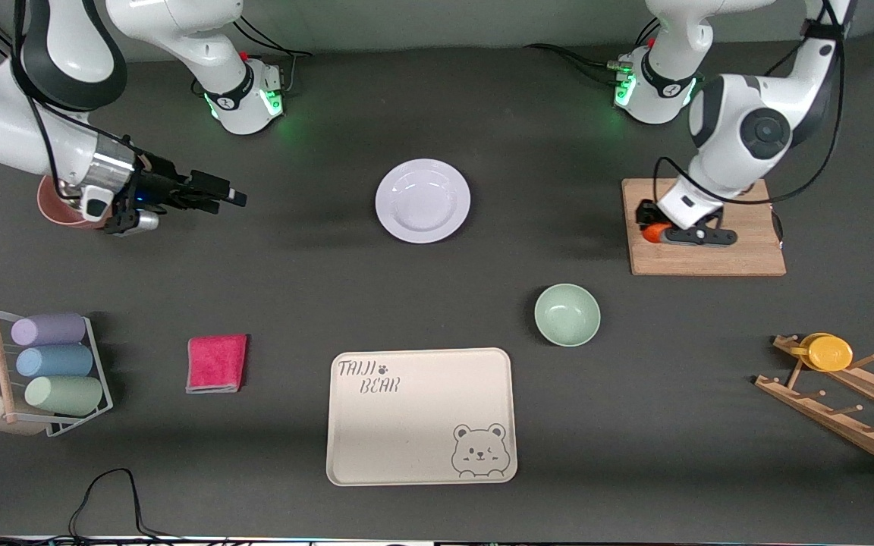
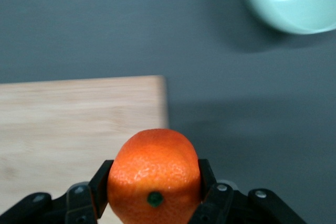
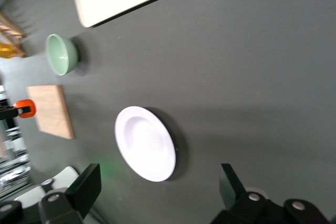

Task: Place orange and plate with both arms
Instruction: 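Carry the orange with the left gripper over the white plate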

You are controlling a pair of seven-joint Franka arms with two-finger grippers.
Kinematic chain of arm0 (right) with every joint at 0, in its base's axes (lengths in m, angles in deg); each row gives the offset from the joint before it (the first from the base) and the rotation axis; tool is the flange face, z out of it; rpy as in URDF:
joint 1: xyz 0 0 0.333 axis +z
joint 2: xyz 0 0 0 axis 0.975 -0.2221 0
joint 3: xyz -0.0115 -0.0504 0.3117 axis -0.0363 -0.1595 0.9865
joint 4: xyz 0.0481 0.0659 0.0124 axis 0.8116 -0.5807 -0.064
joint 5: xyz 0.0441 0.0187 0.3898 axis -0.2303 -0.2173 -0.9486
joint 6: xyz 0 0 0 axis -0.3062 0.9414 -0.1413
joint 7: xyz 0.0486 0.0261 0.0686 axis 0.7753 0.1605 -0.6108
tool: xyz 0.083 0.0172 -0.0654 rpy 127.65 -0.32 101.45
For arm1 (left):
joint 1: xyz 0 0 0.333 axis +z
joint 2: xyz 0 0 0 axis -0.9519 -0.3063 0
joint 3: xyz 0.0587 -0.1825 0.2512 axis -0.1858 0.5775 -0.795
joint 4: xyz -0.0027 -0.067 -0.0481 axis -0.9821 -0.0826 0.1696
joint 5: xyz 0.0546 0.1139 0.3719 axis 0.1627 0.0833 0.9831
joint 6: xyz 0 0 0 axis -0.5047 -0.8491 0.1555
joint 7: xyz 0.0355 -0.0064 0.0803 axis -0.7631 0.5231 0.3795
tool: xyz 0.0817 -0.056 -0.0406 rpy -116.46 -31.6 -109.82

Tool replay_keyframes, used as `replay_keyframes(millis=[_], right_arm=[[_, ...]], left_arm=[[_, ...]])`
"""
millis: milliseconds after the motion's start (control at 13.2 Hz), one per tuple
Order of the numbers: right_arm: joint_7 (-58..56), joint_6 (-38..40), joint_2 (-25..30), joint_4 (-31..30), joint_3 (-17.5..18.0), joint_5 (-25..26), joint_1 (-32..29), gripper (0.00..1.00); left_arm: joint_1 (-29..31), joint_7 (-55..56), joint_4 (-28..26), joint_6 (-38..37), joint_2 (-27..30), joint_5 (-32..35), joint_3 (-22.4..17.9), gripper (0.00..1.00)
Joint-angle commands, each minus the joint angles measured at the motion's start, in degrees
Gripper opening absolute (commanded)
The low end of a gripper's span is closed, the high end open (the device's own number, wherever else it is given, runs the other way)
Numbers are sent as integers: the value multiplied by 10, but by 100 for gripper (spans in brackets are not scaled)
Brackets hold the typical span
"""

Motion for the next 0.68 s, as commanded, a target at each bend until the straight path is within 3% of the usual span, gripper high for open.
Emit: replay_keyframes(millis=[0, 303, 606], right_arm=[[-95, -29, 4, -59, -6, -85, -1, 100], [-283, -31, -26, -119, -17, -220, -15, 100], [-473, -22, -96, -166, -32, -338, -15, 100]], left_arm=[[-95, 121, 76, -64, 5, -32, -5, 0], [-209, 314, 196, -105, -37, -31, 5, 0], [-244, 517, 296, -88, -138, 18, 85, 0]])
